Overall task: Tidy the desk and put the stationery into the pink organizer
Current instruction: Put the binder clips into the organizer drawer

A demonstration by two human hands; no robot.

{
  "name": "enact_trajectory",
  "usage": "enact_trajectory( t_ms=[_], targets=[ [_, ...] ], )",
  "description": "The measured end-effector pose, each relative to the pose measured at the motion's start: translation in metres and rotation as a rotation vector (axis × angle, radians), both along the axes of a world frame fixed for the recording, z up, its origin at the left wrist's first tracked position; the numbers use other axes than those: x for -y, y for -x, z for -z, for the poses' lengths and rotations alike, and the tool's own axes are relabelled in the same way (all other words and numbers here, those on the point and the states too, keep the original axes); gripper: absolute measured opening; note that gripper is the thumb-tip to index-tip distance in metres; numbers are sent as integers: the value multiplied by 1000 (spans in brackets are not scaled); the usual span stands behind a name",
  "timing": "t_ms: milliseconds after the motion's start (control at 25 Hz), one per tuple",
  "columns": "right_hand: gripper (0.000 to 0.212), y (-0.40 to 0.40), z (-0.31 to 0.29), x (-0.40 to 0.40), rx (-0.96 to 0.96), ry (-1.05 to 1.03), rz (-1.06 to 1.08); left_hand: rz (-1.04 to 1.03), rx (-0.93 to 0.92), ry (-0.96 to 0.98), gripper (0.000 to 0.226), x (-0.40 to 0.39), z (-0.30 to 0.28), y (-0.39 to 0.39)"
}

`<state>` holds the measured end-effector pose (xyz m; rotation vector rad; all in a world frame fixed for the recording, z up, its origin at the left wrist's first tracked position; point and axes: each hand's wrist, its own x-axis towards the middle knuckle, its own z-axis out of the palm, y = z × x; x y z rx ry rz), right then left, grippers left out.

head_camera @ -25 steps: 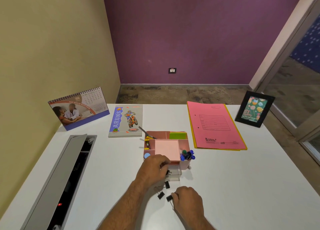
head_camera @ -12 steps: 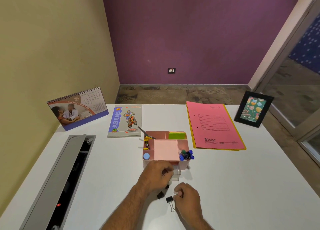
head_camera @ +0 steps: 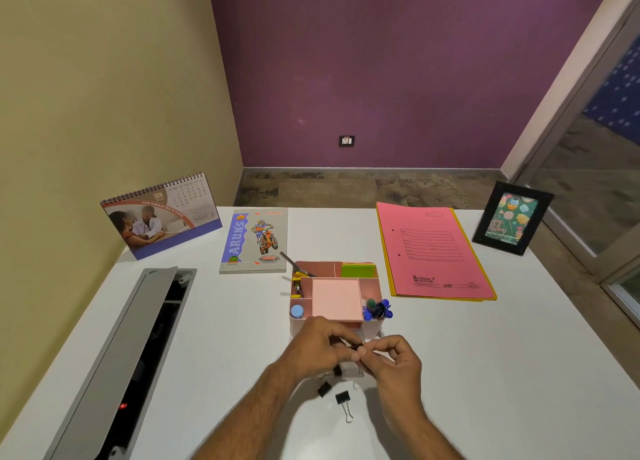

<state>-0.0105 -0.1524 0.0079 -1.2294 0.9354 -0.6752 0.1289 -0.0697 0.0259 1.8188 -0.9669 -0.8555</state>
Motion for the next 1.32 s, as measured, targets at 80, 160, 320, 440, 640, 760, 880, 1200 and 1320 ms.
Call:
enact_trajectory(
  t_ms=[80,160,320,440,640,760,880,1200,1320],
  targets=[
    [19,0,5,2,-1,-7,-11,-30,-13,20,18,-1,-4,-4],
    [18,3,12,0,-44,20,-9,-91,-2,49,17,-1,-8,-10],
    [16,18,41,-9,-432,310,-182,-237,299,63,17,5,-6,-25],
    [24,27,56,-18,-726,587,-473,-93,605,-31,22,6,-2,-29],
    [37,19,56,-25,-903,841,-659,235,897,-256,41,11,8,-22],
    [28,11,52,-27,-949,866,-658,215,886,-281,39,13,11,-21],
    [26,10,50,-28,-950,854,-643,231,893,-276,33,12,11,-21],
    [19,16,29,-22,-489,384,-251,211,662,-87,41,-9,11,-17],
    [20,4,7,-10,-256,168,-140,330,671,-29,49,-10,11,-11]
  ],
)
